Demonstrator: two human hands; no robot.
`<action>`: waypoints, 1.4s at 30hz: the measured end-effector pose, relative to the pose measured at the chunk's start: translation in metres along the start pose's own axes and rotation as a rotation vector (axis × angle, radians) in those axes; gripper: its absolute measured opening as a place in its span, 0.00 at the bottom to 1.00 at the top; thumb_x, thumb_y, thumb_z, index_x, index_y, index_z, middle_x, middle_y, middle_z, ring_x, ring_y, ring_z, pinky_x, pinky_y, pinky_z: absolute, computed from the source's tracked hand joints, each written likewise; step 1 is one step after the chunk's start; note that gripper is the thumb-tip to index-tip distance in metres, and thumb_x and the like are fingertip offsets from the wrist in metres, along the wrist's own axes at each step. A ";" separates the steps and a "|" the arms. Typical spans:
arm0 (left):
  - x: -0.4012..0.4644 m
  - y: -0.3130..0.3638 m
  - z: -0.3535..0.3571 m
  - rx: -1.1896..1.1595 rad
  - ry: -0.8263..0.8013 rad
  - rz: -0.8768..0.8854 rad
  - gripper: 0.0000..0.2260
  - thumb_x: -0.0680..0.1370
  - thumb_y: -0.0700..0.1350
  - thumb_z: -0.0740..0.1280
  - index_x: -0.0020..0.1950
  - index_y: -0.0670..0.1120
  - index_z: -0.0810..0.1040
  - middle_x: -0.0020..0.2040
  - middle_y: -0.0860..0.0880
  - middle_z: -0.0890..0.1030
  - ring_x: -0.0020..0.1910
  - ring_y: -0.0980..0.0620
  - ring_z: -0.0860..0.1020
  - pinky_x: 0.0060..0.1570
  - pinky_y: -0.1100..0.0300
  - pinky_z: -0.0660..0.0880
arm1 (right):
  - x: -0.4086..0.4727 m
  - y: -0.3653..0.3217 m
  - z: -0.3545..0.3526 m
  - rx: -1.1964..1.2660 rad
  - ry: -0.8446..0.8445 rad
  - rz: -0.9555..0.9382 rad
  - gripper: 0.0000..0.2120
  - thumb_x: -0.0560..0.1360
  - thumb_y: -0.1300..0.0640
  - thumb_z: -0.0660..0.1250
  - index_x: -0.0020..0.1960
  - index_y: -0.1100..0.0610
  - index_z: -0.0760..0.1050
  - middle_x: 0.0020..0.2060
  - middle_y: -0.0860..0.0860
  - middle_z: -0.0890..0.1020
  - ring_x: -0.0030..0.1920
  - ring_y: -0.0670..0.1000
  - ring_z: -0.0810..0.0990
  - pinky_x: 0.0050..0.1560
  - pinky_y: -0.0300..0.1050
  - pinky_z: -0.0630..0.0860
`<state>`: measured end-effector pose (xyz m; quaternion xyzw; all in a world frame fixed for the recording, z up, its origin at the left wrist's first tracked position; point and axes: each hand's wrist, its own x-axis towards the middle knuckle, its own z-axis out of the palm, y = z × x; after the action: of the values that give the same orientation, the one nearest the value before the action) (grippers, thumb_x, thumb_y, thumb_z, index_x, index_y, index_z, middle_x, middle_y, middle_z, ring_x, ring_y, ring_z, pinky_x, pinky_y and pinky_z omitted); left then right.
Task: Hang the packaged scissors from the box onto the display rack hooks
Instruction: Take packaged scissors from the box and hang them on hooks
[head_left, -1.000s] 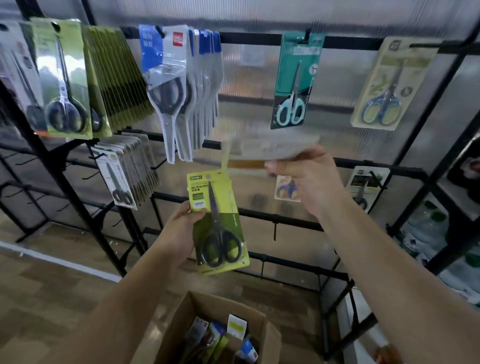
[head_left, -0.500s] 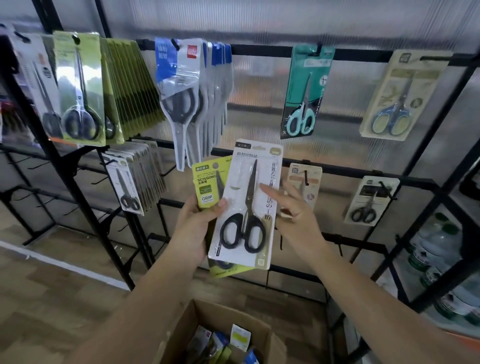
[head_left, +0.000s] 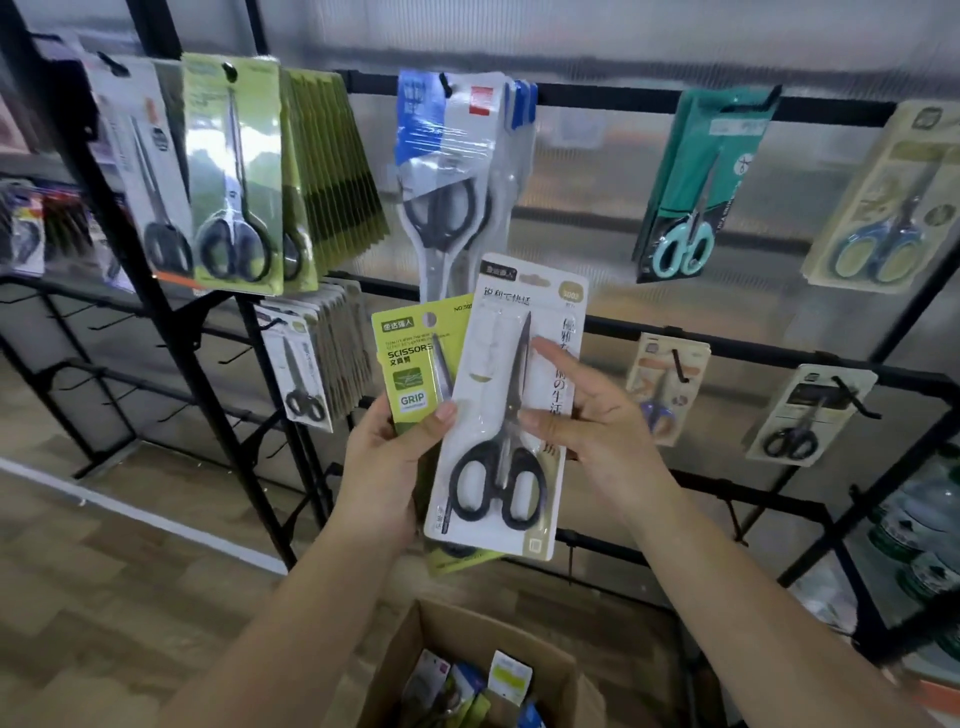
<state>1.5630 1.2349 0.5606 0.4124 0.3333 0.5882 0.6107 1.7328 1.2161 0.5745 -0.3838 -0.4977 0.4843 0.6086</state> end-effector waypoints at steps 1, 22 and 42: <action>0.004 0.006 -0.010 -0.010 0.013 -0.008 0.12 0.66 0.39 0.69 0.49 0.43 0.80 0.43 0.47 0.85 0.43 0.48 0.83 0.42 0.54 0.79 | 0.006 0.002 0.012 0.002 0.007 -0.019 0.29 0.67 0.76 0.67 0.57 0.48 0.75 0.62 0.46 0.77 0.60 0.44 0.77 0.52 0.37 0.78; 0.101 0.044 -0.292 0.072 0.052 -0.358 0.07 0.75 0.36 0.65 0.50 0.44 0.80 0.44 0.44 0.85 0.39 0.45 0.83 0.37 0.53 0.80 | 0.079 0.145 0.220 -0.332 0.098 0.205 0.27 0.74 0.73 0.64 0.57 0.40 0.74 0.63 0.35 0.71 0.66 0.35 0.67 0.58 0.29 0.70; 0.142 0.049 -0.360 0.090 0.061 -0.452 0.06 0.77 0.35 0.63 0.50 0.42 0.78 0.40 0.46 0.85 0.35 0.49 0.83 0.32 0.57 0.80 | 0.150 0.184 0.267 -0.443 0.287 0.274 0.26 0.74 0.73 0.62 0.69 0.55 0.70 0.68 0.45 0.70 0.64 0.36 0.63 0.48 0.15 0.62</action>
<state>1.2318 1.4140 0.4582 0.3362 0.4612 0.4334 0.6975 1.4392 1.4014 0.4913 -0.6355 -0.4436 0.3825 0.5031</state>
